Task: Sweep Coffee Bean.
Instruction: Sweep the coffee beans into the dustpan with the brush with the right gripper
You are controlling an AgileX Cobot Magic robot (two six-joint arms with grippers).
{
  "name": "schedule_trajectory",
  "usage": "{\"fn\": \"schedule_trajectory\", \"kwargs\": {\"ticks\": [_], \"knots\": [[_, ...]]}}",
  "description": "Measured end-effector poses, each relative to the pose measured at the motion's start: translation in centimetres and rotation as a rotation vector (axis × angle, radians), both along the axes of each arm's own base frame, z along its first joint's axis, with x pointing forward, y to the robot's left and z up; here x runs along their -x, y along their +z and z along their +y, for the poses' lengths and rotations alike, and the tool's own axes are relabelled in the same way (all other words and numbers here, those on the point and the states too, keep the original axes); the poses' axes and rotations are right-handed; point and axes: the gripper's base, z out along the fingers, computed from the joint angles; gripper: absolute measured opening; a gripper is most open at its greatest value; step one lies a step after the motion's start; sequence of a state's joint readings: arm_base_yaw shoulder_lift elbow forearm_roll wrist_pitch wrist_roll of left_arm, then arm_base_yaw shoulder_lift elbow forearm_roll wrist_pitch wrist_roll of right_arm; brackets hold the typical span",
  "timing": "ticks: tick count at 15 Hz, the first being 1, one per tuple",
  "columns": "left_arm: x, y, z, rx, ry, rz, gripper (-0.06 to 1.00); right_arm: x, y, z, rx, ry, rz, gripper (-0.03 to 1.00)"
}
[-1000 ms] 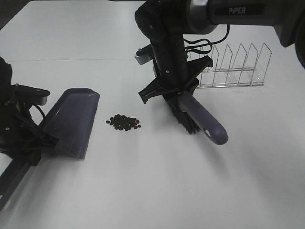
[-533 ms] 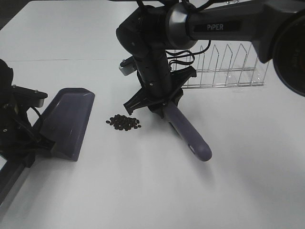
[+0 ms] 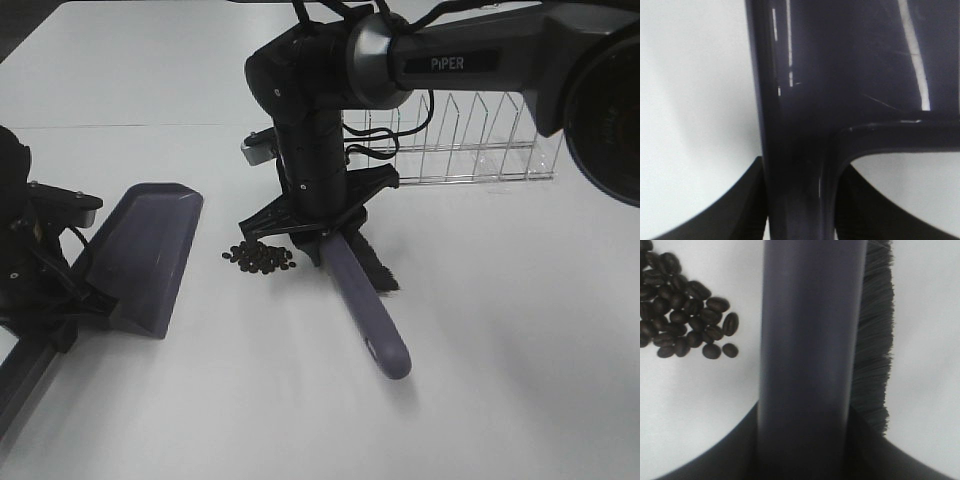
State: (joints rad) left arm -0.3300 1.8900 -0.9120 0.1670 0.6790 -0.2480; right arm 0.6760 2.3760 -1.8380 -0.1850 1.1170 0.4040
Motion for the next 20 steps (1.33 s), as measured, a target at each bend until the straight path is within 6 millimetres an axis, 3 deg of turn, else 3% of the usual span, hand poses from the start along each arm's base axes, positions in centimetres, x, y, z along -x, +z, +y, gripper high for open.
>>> {"fn": "schedule_trajectory", "kwargs": {"ticks": [6, 10, 20], "knots": [[0.0, 0.0, 0.0, 0.000, -0.004, 0.001, 0.34, 0.4, -1.8, 1.3, -0.135, -0.067, 0.058, 0.30], [0.0, 0.0, 0.0, 0.001, -0.004, 0.000, 0.34, 0.2, -1.5, 2.7, -0.289, -0.127, 0.054, 0.30], [0.0, 0.0, 0.0, 0.001, -0.008, 0.000, 0.34, -0.4, -1.6, 4.1, -0.455, -0.220, 0.006, 0.30]]}}
